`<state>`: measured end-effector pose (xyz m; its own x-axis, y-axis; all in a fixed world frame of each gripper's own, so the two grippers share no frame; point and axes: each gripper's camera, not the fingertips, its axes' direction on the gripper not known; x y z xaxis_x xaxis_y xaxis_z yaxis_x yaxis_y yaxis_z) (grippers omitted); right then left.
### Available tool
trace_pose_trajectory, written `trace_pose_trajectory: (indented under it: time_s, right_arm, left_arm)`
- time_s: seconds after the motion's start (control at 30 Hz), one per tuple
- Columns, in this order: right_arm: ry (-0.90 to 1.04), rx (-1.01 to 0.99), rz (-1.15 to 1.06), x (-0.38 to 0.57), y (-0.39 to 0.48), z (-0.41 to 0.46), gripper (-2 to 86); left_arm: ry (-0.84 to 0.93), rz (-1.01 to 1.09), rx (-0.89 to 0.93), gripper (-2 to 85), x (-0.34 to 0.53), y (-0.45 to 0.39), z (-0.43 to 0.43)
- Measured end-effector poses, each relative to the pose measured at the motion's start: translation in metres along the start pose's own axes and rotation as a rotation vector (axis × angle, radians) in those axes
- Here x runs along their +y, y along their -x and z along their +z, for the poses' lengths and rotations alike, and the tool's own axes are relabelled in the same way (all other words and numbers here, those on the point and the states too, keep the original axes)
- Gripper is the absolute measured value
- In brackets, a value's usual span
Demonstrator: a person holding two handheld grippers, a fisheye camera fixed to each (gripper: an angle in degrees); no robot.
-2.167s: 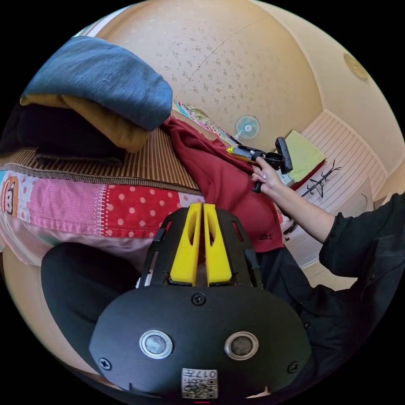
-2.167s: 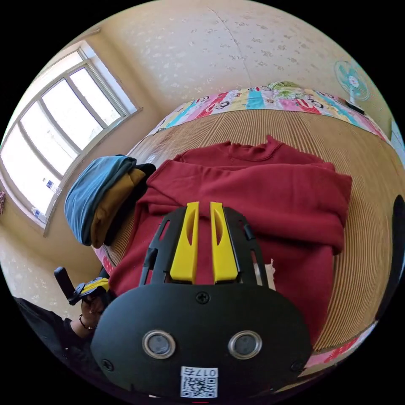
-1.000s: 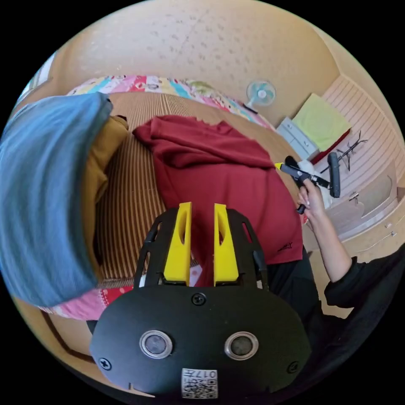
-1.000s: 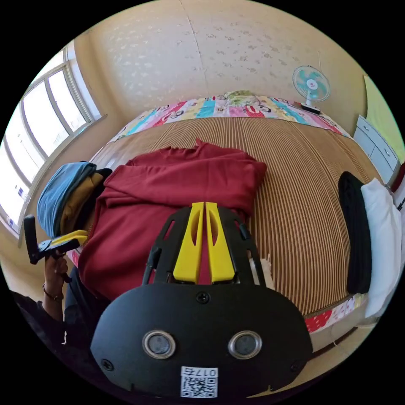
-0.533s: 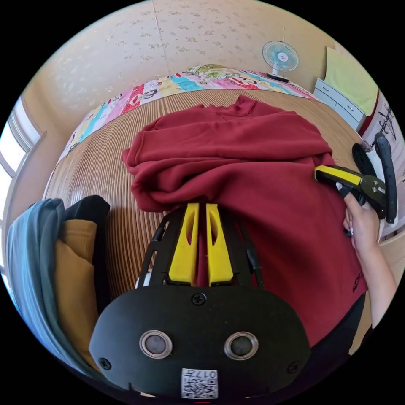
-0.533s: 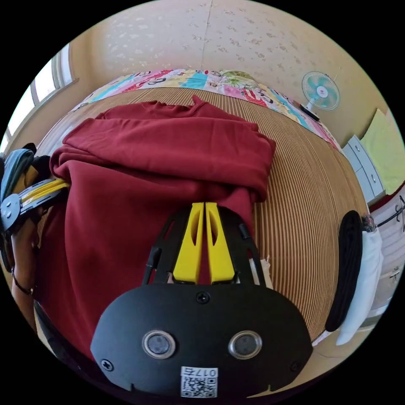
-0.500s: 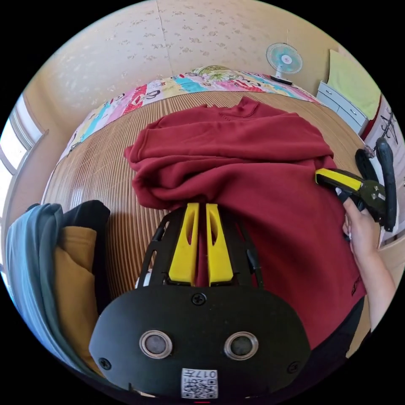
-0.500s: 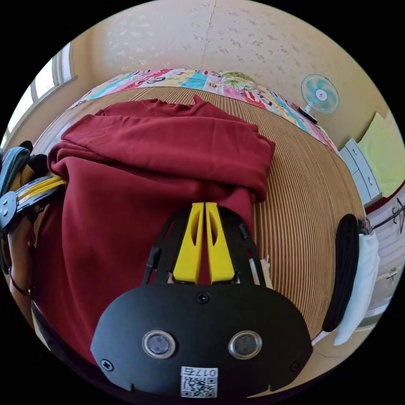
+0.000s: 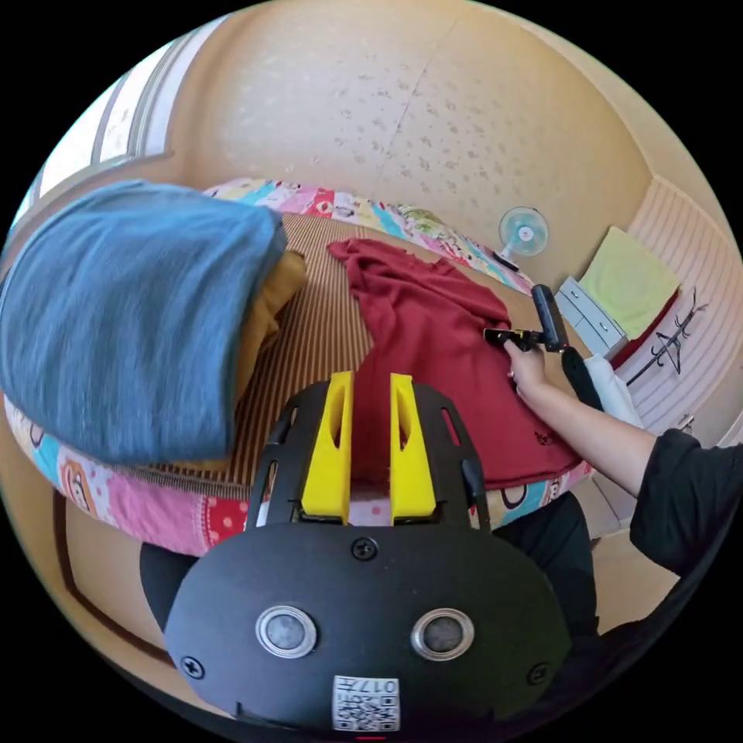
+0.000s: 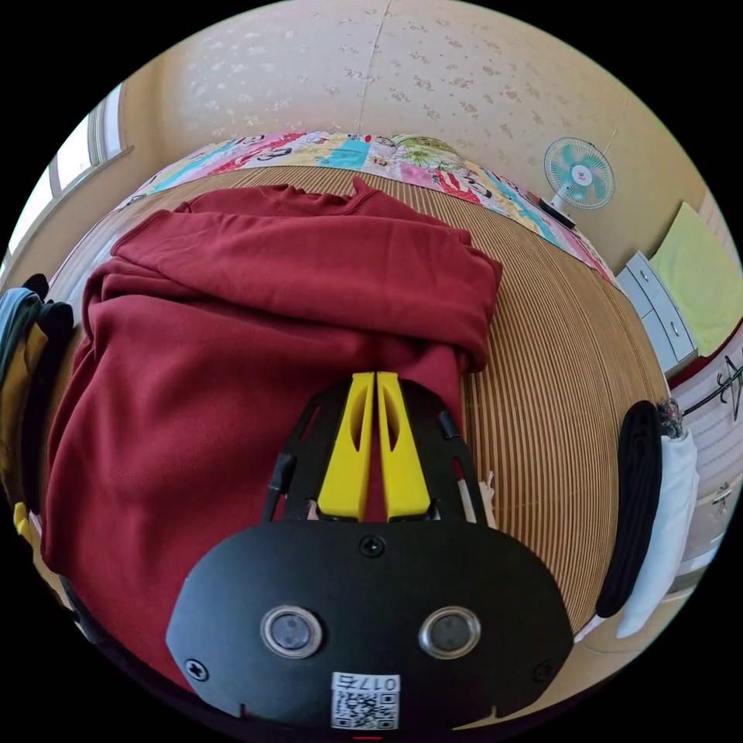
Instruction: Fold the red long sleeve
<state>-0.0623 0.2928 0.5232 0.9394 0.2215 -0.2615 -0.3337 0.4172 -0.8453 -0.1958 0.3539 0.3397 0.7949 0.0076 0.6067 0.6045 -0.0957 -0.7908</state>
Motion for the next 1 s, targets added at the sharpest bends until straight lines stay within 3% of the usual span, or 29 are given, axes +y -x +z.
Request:
trace_pose_trajectory:
  time_s: [0.03,0.13,0.27,0.37,0.43,0.53,0.63,0.77,0.9,1.0]
  right_arm:
    - [0.002,0.010,-0.005,-0.003,-0.003,-0.007,0.4]
    - [0.015,0.022,-0.019,-0.012,-0.011,-0.023,0.5]
    - [-0.124,-0.081,0.015,0.015,-0.062,-0.117,0.8]
    - [-0.213,-0.204,0.090,0.081,-0.122,-0.198,1.2]
    - [-0.190,-0.375,0.208,0.141,-0.186,-0.234,2.3]
    - [-0.155,-0.499,0.365,0.200,-0.248,-0.250,4.3]
    - [-0.162,-0.612,0.492,0.264,-0.307,-0.271,8.1]
    - [-0.095,-0.684,0.504,0.277,-0.331,-0.275,9.4]
    - [-0.067,-0.786,0.496,0.263,-0.352,-0.296,5.0]
    - [-0.128,-0.851,0.497,0.253,-0.380,-0.340,3.8]
  left_arm:
    - [0.077,-0.071,0.035,8.4,0.005,0.015,0.009]
    - [0.070,-0.153,0.152,8.3,0.008,0.035,0.003]
    - [0.177,-0.048,0.228,4.4,-0.013,0.037,-0.014]
    - [0.006,0.096,0.365,3.6,-0.010,0.036,-0.070]
    - [-0.012,0.076,0.330,3.2,-0.002,0.045,-0.087]
    - [0.049,-0.037,0.229,2.0,0.012,0.065,-0.088]
    - [0.010,-0.113,0.241,2.1,0.025,0.078,-0.093]
    - [0.071,-0.196,0.296,9.3,0.027,0.093,-0.084]
    - [0.126,-0.212,0.349,6.4,0.022,0.101,-0.086]
    - [0.153,-0.183,0.512,4.0,0.012,0.107,-0.105]
